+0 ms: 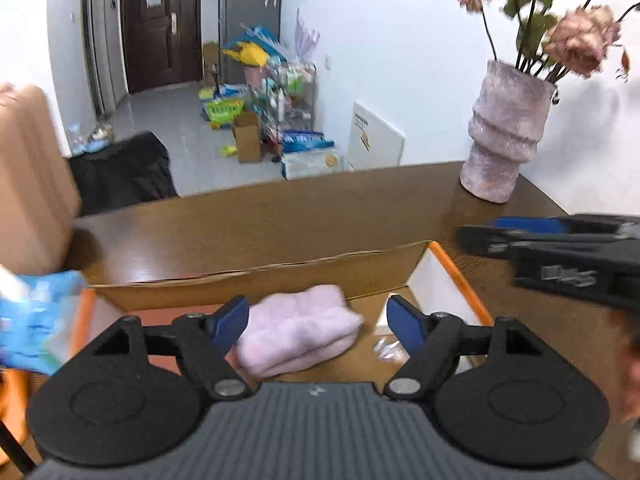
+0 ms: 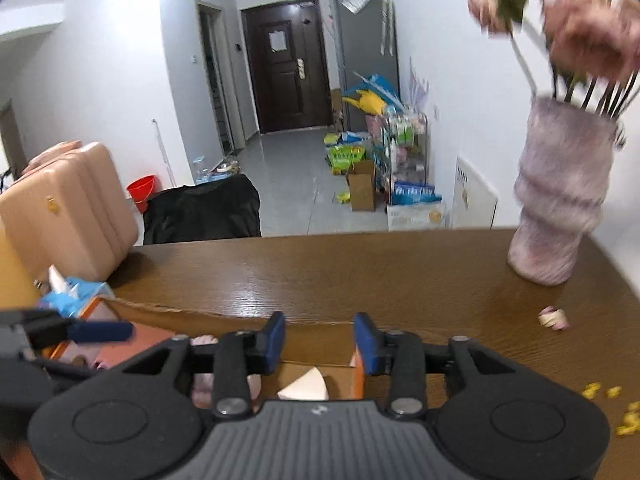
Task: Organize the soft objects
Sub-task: 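Carry the snack packet into the red box and open both grippers, then move both grippers back to the iridescent plastic bag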
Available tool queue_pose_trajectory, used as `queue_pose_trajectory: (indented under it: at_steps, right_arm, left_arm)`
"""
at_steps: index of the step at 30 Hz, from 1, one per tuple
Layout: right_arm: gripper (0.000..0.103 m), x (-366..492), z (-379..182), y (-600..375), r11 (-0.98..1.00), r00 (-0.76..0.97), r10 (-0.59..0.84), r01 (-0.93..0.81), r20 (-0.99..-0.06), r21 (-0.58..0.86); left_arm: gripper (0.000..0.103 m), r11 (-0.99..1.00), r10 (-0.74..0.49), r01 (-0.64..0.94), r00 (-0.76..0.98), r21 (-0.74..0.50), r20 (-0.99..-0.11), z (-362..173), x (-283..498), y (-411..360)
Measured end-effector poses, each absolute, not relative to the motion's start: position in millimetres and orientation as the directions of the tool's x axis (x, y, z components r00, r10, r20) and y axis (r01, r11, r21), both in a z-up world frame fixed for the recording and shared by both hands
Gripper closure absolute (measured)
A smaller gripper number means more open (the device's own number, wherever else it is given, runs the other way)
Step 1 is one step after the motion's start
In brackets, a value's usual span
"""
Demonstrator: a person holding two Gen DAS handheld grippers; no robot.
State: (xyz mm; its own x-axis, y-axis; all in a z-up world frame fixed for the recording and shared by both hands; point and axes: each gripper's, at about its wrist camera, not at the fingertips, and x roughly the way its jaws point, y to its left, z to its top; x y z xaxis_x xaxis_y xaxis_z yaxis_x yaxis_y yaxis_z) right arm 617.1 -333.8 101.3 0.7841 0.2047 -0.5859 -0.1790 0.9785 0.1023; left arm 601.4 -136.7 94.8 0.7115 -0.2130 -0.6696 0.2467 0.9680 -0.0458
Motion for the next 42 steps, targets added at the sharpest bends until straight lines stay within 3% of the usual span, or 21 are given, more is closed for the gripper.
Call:
queue_pose_trajectory:
  at_steps: [8,12,15,20,24,29,32,35,42]
  right_arm:
    - [0.05,549.0,138.4,-333.7,0.982,0.802,0.179,-0.185,-0.57,0.048]
    - [0.041,509.9,145.5,-325.1,0.979,0.826,0.186,-0.199,-0.533,0.033]
    - [0.04,455.6,143.4,-324.8,0.978,0.864,0.197,-0.208,-0.464,0.029]
    - [0.039,346.8,121.7,-326.0,0.966,0.904,0.256,-0.253,-0.343,0.054]
    - [0.037,262.3,82.8,-316.6,0.953,0.899,0.302,-0.293,-0.317,0.075]
    - [0.037,210.4,31.6,-309.5,0.927,0.842,0.366,-0.294,-0.395,0.232]
    - [0.038,218.4,17.6,-305.0,0.944,0.813,0.322,-0.239,-0.484,0.227]
    - [0.038,220.9,15.2,-305.6,0.948,0.826,0.305,-0.215,-0.473,0.235]
    - [0.043,241.0,5.8,-298.6,0.946,0.819,0.304,-0.199,-0.487,0.256]
  left_arm:
    - [0.021,0.987,-0.144,0.161,0.769,-0.029,-0.623,144.3,538.1,-75.3]
    - [0.018,0.986,-0.16,0.155,0.8,-0.059,-0.578,156.3,493.6,-56.3]
    - [0.018,0.984,-0.179,0.151,0.811,-0.097,-0.557,141.9,442.1,-42.0]
    - [0.018,0.991,-0.133,0.119,0.876,-0.06,-0.465,99.7,334.2,-22.6]
    - [0.017,0.99,-0.138,0.104,0.881,-0.099,-0.452,60.8,261.3,-11.3]
    - [0.017,0.975,-0.196,0.098,0.804,-0.201,-0.561,29.5,234.3,2.2]
    - [0.017,0.976,-0.189,0.092,0.805,-0.197,-0.562,34.5,240.5,7.1]
    - [0.017,0.968,-0.218,0.11,0.818,-0.227,-0.532,38.3,239.1,6.6]
    - [0.017,0.963,-0.245,0.127,0.776,-0.236,-0.581,21.9,256.1,-6.0]
